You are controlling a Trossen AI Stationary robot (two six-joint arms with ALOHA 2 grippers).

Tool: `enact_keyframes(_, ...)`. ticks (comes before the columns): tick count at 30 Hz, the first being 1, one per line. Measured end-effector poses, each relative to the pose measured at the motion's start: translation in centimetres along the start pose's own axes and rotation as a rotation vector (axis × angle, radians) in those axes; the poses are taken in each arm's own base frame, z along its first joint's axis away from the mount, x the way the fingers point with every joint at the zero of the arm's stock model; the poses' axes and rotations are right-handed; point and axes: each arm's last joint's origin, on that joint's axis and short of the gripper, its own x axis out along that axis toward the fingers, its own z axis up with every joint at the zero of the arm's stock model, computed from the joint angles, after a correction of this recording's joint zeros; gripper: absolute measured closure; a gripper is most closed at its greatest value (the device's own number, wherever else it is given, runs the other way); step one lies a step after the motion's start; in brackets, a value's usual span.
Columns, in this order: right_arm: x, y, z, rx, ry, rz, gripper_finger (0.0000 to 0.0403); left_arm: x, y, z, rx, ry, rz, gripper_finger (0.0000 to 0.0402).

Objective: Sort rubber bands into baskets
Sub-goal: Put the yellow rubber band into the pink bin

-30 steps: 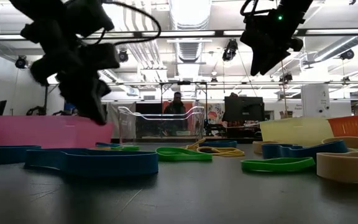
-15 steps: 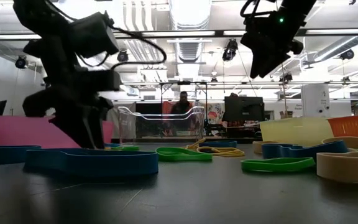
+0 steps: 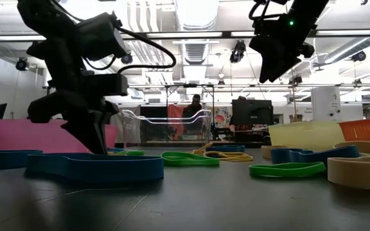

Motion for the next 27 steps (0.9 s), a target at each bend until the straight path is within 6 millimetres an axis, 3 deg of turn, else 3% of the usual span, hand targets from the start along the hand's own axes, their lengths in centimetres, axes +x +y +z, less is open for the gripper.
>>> enact_keyframes(5,0.0,0.0,0.0,-0.001,0.0,-0.001,0.022,-1.4,-0.2,0.2,0.031,-0.051,-0.01,0.0401)
enact_keyframes(13,0.3,0.1,-0.4,-0.001,0.001,-0.001,0.022,-7.2,0.4,1.2,0.026,-0.298,-0.023,0.0401)
enact_keyframes(21,0.4,0.3,-0.2,0.02,-0.021,0.014,0.022,-14.3,2.6,-2.1,-0.113,-0.284,0.294,0.0402)
enact_keyframes(23,0.4,0.4,0.0,0.03,-0.035,0.024,0.022,-15.4,3.3,-3.4,-0.188,-0.231,0.383,0.0402)
enact_keyframes(27,0.5,0.8,0.3,0.048,-0.068,0.048,0.022,-17.0,4.4,-4.3,-0.322,-0.325,0.516,0.0397)
